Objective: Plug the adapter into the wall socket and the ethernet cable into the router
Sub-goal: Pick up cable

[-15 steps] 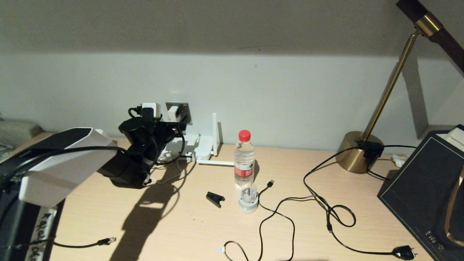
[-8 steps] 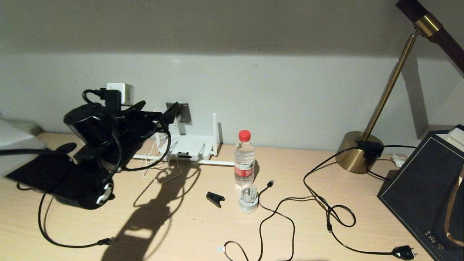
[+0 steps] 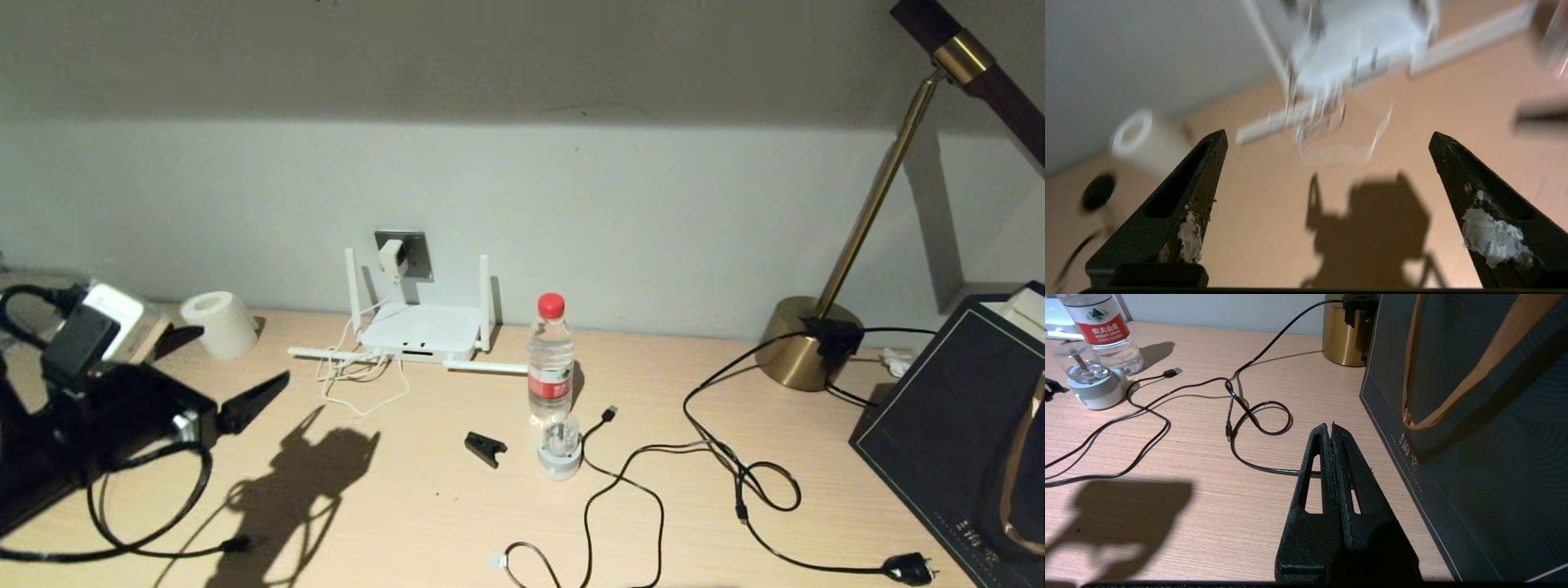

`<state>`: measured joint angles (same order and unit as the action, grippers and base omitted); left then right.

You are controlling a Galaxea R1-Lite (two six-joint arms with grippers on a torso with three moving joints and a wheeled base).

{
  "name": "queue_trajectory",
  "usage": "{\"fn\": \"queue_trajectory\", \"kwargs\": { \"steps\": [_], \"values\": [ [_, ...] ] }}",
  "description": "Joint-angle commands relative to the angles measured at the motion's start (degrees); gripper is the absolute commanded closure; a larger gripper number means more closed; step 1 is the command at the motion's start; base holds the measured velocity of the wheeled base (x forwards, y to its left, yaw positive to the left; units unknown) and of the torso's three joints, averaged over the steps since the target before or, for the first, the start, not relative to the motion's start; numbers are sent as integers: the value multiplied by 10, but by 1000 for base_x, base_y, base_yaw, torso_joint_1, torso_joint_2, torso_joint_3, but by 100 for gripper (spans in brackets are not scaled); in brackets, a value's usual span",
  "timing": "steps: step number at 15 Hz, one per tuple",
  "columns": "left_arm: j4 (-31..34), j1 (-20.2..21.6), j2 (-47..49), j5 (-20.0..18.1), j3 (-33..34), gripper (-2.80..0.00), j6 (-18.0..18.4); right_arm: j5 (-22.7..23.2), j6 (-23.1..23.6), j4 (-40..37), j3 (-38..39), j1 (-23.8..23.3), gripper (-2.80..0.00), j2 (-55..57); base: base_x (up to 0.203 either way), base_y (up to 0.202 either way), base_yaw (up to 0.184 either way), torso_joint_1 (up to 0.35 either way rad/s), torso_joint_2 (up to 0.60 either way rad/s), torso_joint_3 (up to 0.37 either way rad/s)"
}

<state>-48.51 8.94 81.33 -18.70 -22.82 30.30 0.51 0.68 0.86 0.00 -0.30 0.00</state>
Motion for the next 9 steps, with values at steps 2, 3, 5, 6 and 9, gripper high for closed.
{"fn": "queue_trajectory", "kwargs": {
  "steps": [2, 3, 5, 6, 9],
  "values": [
    [194, 111, -40, -20, 10, -280, 231, 0, 0, 0, 3, 0, 0, 1, 0, 0, 0, 0, 0, 0],
    [229, 132, -37, -21, 7, -280, 295, 0, 0, 0, 3, 0, 0, 1, 0, 0, 0, 0, 0, 0],
    [326, 155, -37, -22, -6, -280, 385, 0, 0, 0, 3, 0, 0, 1, 0, 0, 0, 0, 0, 0],
    [372, 160, -38, -22, -14, -280, 423, 0, 0, 0, 3, 0, 0, 1, 0, 0, 0, 0, 0, 0],
    [439, 159, -10, -24, -48, -280, 516, 0, 0, 0, 3, 0, 0, 1, 0, 0, 0, 0, 0, 0]
  ]
}}
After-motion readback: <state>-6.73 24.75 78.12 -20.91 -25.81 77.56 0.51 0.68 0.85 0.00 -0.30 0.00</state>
